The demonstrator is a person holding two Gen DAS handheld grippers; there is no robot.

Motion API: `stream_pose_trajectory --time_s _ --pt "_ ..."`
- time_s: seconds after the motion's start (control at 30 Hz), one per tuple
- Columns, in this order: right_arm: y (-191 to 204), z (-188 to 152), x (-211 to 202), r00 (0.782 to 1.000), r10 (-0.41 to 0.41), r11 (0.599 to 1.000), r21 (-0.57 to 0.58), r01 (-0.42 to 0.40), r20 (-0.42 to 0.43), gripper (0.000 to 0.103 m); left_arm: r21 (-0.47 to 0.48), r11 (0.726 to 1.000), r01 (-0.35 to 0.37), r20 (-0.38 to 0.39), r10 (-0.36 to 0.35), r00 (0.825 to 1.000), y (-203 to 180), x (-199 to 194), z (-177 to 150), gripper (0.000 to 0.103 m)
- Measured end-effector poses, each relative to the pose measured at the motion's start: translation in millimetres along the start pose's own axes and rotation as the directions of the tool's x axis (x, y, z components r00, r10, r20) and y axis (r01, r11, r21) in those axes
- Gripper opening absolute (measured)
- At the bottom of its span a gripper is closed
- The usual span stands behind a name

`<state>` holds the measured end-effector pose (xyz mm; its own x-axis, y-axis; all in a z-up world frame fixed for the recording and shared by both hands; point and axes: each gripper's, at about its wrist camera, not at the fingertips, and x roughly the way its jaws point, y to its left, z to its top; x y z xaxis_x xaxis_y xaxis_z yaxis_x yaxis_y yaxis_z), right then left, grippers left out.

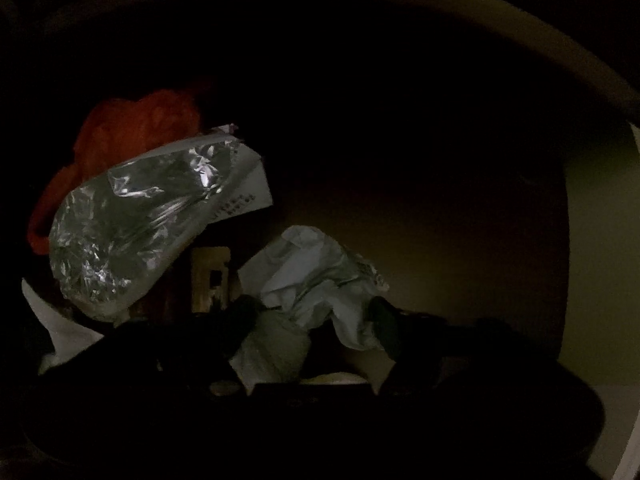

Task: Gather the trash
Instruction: 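Grasp white tissue with left tool while right grasps crumpled grey paper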

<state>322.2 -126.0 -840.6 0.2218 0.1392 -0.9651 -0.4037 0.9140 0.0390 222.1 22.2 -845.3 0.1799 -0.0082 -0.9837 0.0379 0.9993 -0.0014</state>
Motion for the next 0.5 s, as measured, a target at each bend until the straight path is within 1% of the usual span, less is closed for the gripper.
stream_pose_trajectory --time_s 0.03,0.1,0.13,0.2,0.33,0.5 --pt "1.9 0.9 1.0 1.0 0.014 1.0 0.007 -0.014 -0.004 0.035 0.002 1.0 0.002 -0.003 -0.002 1.0 0.5 -1.0 1.2 0.011" --pt "8.2 1.8 0.7 1.0 0.009 1.0 -0.009 -0.009 -0.003 0.028 0.006 1.0 0.002 -0.006 -0.002 1.0 1.8 -1.8 2.8 0.006" --pt "10.4 1.3 -1.6 1.0 0.012 1.0 -0.017 -0.012 -0.001 0.006 -0.002 1.0 0.009 -0.008 -0.009 1.0 4.3 -2.3 3.9 0.003" --pt "12.1 -0.1 -11.1 1.0 -0.001 1.0 -0.015 0.001 0.006 0.005 -0.027 1.0 0.016 -0.002 -0.016 1.0 10.7 -8.0 3.7 0.003" --pt "11.2 -2.1 -57.2 0.997 0.019 1.0 -0.011 -0.019 0.07 0.003 -0.071 0.997 0.013 0.008 -0.012 1.0 18.0 -35.2 1.0 0.003" --pt "8.5 5.9 -135.9 0.989 0.054 0.998 0.018 -0.057 0.137 0.002 -0.122 0.992 0.037 0.032 -0.033 0.999 20.2 -103.4 4.4 0.003"
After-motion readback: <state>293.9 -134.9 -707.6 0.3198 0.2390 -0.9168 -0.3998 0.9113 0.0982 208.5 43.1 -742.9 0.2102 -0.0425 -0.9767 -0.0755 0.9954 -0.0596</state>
